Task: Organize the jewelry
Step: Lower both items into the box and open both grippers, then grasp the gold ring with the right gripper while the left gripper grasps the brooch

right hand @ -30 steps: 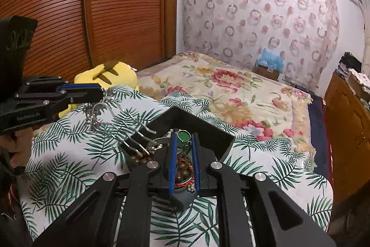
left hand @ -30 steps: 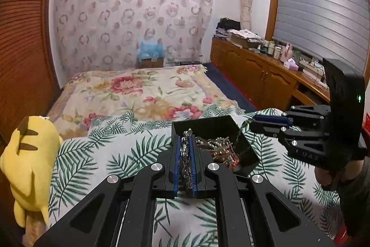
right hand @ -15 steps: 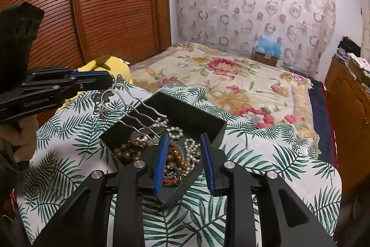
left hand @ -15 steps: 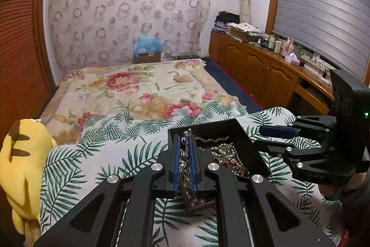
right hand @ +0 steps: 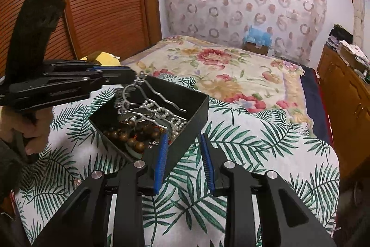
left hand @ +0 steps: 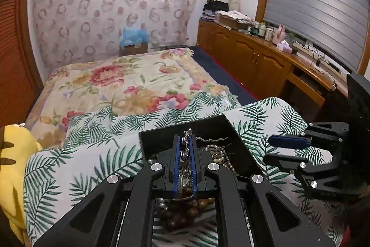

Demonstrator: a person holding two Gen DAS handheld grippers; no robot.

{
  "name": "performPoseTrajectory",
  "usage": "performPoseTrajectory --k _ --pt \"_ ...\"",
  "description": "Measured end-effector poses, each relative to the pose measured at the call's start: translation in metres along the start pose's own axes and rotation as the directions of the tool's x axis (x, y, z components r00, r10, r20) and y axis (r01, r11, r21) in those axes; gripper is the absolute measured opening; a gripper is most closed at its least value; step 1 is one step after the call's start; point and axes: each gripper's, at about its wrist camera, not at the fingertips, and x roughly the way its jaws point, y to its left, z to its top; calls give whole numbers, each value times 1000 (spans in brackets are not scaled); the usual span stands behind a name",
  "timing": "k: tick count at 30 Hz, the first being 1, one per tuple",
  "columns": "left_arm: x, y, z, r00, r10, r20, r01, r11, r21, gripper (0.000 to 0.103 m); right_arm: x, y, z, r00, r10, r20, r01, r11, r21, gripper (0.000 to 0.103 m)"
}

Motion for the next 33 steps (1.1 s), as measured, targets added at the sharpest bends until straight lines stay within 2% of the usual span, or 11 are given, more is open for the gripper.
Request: performPoseTrajectory --k 4,6,9,15,21,23,28,33 --pt "8 -4 -1 1000 -5 -28 5 1000 9 7 -2 1 -2 1000 0 0 0 1000 1 31" --pt "5 -6 -3 1000 -14 -18 14 1000 17 8 -3 1 -4 1000 -2 0 2 1000 1 31" --pt "-3 -7 -5 1000 -13 -7 14 1000 18 21 -6 3 -6 1000 -2 2 2 1000 2 31" --pt "-21 -10 -14 1000 6 14 -7 999 34 38 -19 10 -18 1000 -1 9 1 1000 14 31" --pt "-37 -15 -27 1000 3 21 -3 999 37 43 -32 20 -30 1000 -5 8 5 1000 27 31" --pt "-42 -16 -32 1000 3 21 -4 999 38 50 -35 24 -35 1000 -6 5 6 999 33 31" --pt "-51 -18 -48 1000 26 17 -27 999 46 78 -42 32 -52 1000 -6 -14 7 999 47 31" --pt "-58 -16 -69 1000 22 -10 -21 999 40 89 -43 43 -76 998 -5 -62 9 999 51 31"
